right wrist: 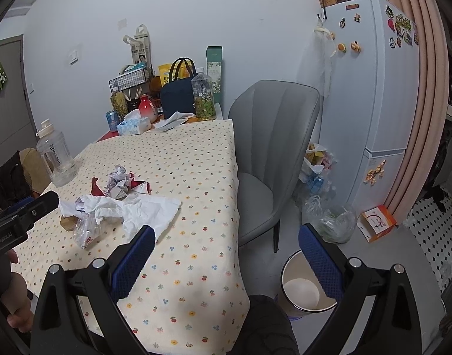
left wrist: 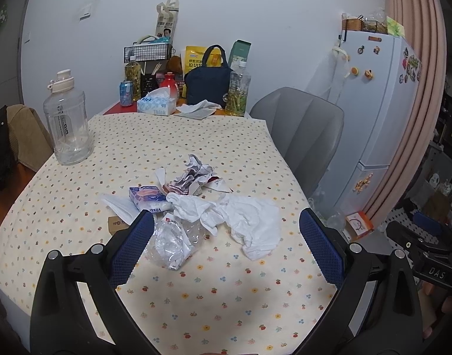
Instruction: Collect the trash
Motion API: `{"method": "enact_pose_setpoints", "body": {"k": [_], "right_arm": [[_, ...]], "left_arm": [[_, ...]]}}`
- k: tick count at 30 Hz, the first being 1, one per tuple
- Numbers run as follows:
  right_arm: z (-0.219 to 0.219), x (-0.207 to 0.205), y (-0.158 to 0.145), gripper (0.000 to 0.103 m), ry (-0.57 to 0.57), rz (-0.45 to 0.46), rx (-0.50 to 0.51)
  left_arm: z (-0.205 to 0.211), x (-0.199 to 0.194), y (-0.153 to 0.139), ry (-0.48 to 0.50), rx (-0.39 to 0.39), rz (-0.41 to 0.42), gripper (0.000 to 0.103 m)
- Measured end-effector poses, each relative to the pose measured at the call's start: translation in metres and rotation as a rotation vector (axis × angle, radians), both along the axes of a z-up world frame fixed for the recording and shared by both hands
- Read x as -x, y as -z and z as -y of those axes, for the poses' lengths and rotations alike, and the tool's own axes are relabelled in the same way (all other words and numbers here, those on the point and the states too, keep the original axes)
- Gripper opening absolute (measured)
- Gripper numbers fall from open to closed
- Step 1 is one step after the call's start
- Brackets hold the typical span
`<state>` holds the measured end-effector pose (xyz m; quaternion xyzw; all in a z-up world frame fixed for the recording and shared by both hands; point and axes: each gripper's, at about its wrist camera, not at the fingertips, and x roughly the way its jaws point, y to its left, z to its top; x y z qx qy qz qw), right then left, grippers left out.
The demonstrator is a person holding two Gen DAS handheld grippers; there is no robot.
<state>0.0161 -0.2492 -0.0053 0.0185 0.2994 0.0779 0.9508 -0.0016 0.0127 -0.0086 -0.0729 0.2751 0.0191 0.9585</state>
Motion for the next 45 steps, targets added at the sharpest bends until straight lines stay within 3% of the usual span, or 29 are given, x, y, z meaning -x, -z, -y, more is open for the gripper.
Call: {"method": "enact_pose_setpoints", "body": {"k": [45], "right_arm": [[-0.0028, -0.0033, 0.0070, 0.095, -0.013, -0.010, -0.001]], "left_arm": [[-0.0019, -0.0034, 0.0095, -0.003, 0.014, -0.023, 0.097]]}}
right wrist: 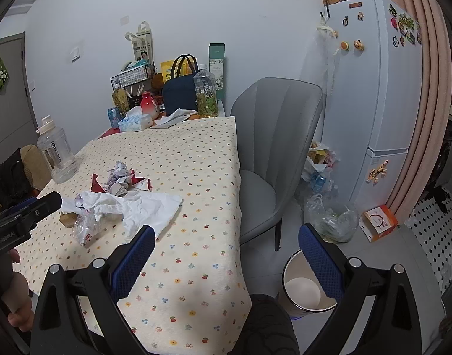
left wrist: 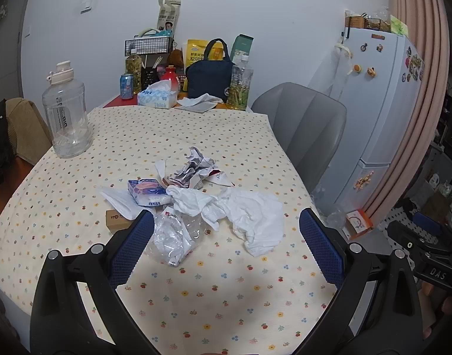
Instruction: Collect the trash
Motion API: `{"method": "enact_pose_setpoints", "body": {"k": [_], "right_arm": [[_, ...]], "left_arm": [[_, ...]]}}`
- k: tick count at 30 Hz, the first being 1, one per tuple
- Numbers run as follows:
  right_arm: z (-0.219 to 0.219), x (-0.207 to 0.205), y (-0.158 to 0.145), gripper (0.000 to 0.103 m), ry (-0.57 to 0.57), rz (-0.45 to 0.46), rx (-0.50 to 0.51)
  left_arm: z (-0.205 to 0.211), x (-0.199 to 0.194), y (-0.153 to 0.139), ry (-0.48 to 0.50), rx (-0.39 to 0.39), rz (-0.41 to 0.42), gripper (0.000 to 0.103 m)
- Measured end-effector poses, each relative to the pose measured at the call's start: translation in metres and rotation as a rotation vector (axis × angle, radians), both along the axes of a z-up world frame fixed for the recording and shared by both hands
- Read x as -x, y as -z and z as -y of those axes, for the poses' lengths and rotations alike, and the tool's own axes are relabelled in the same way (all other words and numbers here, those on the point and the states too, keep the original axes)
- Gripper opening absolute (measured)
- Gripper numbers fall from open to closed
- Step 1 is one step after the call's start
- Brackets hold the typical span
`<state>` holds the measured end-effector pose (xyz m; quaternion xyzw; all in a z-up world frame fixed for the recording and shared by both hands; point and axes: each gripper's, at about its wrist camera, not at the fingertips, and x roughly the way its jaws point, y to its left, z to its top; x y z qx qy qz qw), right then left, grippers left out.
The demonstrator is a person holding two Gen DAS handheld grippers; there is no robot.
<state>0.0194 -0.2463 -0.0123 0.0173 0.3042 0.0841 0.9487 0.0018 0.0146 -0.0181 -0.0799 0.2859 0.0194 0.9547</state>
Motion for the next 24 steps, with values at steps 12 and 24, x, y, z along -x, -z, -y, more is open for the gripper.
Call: {"method": "enact_pose_setpoints", "body": {"k": [12, 24], "right_arm": [[-0.022, -0.018, 0.016, 0.089, -0.088, -0.060, -0.025], [-0.051, -0.046, 0.040, 0.091, -0.155, -0.124, -0.012]], "left_arm": [[-0.027, -0.007, 0.019, -0.061, 0.021, -0.056, 0.097], [-0.053, -0.029, 0.057, -0.120, 0.030, -0.176, 0.097]]}}
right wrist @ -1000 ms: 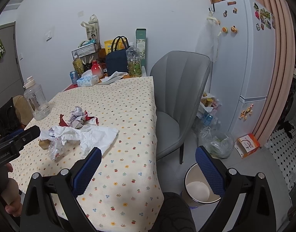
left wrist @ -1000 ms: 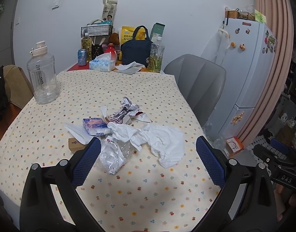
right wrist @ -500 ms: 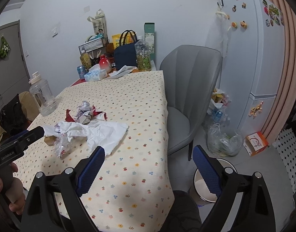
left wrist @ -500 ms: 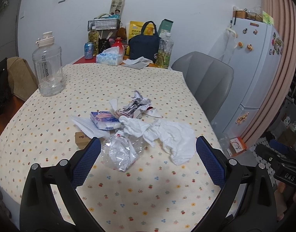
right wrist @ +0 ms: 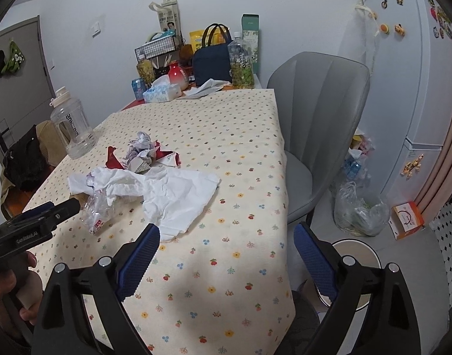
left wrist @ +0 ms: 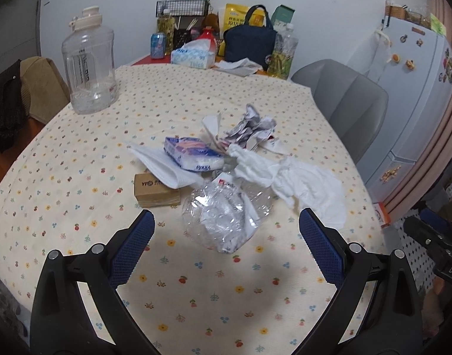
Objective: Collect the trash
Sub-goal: 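Grasp the white tissue with the right tool while the left tool approaches the clear bottle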
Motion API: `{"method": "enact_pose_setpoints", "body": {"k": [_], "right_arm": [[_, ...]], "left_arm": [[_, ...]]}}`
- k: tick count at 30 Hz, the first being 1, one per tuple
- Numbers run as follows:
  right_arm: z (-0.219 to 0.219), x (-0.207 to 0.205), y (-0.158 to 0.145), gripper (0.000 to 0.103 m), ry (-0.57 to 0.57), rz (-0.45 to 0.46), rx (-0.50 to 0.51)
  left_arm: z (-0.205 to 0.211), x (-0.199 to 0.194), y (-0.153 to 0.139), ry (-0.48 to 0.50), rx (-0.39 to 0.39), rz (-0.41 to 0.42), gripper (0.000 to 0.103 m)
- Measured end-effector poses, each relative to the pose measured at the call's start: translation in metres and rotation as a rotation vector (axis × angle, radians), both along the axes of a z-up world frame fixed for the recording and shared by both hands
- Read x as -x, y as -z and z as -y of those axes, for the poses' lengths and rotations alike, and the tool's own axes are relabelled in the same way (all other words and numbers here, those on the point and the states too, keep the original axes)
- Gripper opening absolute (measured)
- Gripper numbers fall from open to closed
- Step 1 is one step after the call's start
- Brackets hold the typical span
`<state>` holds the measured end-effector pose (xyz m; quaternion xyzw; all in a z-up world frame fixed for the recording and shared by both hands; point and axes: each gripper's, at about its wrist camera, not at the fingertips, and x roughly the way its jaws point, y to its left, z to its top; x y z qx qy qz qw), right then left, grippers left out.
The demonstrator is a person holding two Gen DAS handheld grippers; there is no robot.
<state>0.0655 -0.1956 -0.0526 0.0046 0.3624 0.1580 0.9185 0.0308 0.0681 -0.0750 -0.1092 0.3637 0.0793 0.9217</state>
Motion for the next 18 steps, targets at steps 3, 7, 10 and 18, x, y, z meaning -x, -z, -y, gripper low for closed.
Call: {"method": "enact_pose_setpoints", "body": {"k": [3, 7, 10, 18], "right_arm": [[-0.004, -0.006, 0.005, 0.094, -0.010, -0.010, 0.001], [-0.009, -0.014, 0.011, 0.095, -0.021, -0.028, 0.001], [-0.010, -0.021, 0.016, 0.095, -0.027, -0.048, -0.004], [-0.018, -0.034, 0.025, 0.095, -0.051, -0.087, -0.018]], "left_arm": [[-0.004, -0.008, 0.010, -0.008, -0.003, -0.036, 0.097], [-0.005, -0.017, 0.021, -0.011, -0.010, -0.075, 0.097], [-0.001, -0.026, 0.026, -0.009, -0.047, -0.104, 0.097], [0.003, -0.049, 0.035, 0.008, -0.078, -0.163, 0.097]]}}
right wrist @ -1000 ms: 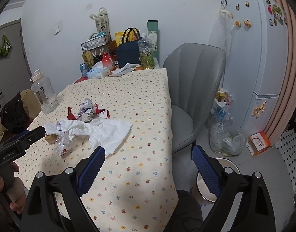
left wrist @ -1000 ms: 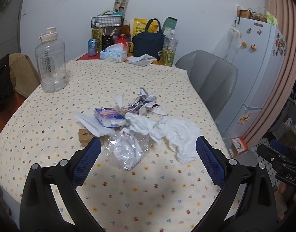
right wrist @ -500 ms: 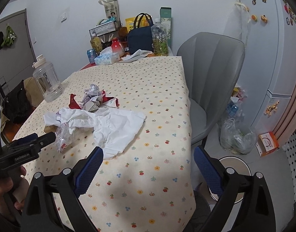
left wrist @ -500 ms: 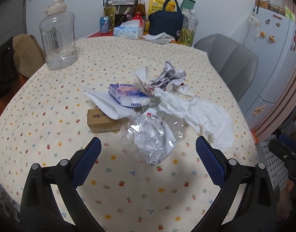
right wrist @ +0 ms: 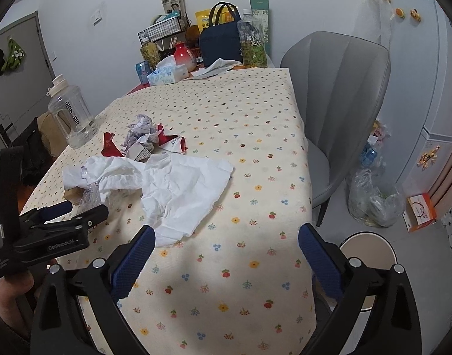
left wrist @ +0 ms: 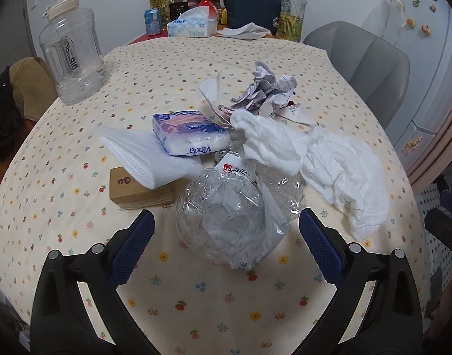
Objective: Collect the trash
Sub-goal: 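Grasp the white tissue with the right tool while the left tool approaches the clear bottle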
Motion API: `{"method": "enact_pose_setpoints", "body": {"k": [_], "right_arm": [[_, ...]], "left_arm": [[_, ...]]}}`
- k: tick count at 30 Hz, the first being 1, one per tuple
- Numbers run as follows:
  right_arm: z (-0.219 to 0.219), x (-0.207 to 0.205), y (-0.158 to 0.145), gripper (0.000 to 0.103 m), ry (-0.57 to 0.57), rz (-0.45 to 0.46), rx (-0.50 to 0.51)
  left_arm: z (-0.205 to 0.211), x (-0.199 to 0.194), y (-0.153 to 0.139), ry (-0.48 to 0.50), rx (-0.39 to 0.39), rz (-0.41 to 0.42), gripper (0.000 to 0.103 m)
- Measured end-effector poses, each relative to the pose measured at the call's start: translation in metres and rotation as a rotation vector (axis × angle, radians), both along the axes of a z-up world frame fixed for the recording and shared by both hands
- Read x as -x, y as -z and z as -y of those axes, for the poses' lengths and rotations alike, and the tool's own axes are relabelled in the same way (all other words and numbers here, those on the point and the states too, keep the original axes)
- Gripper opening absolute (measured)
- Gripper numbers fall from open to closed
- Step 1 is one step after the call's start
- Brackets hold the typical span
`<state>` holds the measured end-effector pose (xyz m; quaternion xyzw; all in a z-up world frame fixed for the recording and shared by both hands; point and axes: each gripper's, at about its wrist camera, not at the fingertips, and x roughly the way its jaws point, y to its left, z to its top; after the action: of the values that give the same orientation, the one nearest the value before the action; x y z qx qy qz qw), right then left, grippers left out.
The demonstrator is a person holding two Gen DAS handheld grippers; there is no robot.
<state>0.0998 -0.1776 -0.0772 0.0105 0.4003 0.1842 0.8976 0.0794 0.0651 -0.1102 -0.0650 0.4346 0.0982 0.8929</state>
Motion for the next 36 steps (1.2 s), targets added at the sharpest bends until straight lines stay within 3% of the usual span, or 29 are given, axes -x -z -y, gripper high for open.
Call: {"method": "enact_pose_setpoints", "body": {"k": [12, 16, 17, 19, 25, 29, 33, 34, 36], "right_arm": [[-0.025, -0.015, 0.010, 0.094, -0.061, -0.025, 0.002], [-0.036, -0.017, 0.017, 0.090, -0.085, -0.041, 0.011], [-0.039, -0.018, 0.018, 0.089, -0.090, -0.045, 0.014], [-0.043, -0.020, 0.022, 0.083, -0.102, -0.056, 0.022], [-0.056, -0.023, 0.036, 0.052, -0.139, -0.096, 0.058], [-0.061, -0.019, 0.036, 0.015, -0.171, -0.101, 0.075], [-0.060, -0.013, 0.026, 0.007, -0.179, -0.077, 0.063], [-0.060, -0.011, 0.021, 0.007, -0.180, -0.065, 0.060], [-0.058, -0.008, 0.015, 0.007, -0.178, -0.047, 0.056]], "left_arm": [[-0.009, -0.005, 0.013, 0.002, 0.084, -0.013, 0.097], [-0.011, -0.002, 0.009, 0.020, 0.119, 0.007, 0.079], [-0.011, -0.001, 0.007, 0.021, 0.119, 0.010, 0.079], [-0.012, 0.002, 0.005, 0.024, 0.128, 0.023, 0.078], [-0.018, 0.013, -0.004, 0.019, 0.140, 0.054, 0.077], [-0.023, 0.021, -0.012, 0.008, 0.141, 0.080, 0.076], [-0.028, 0.029, -0.022, -0.005, 0.140, 0.113, 0.075], [-0.030, 0.031, -0.026, -0.008, 0.141, 0.123, 0.071], [-0.033, 0.035, -0.030, -0.011, 0.158, 0.136, 0.054]]}}
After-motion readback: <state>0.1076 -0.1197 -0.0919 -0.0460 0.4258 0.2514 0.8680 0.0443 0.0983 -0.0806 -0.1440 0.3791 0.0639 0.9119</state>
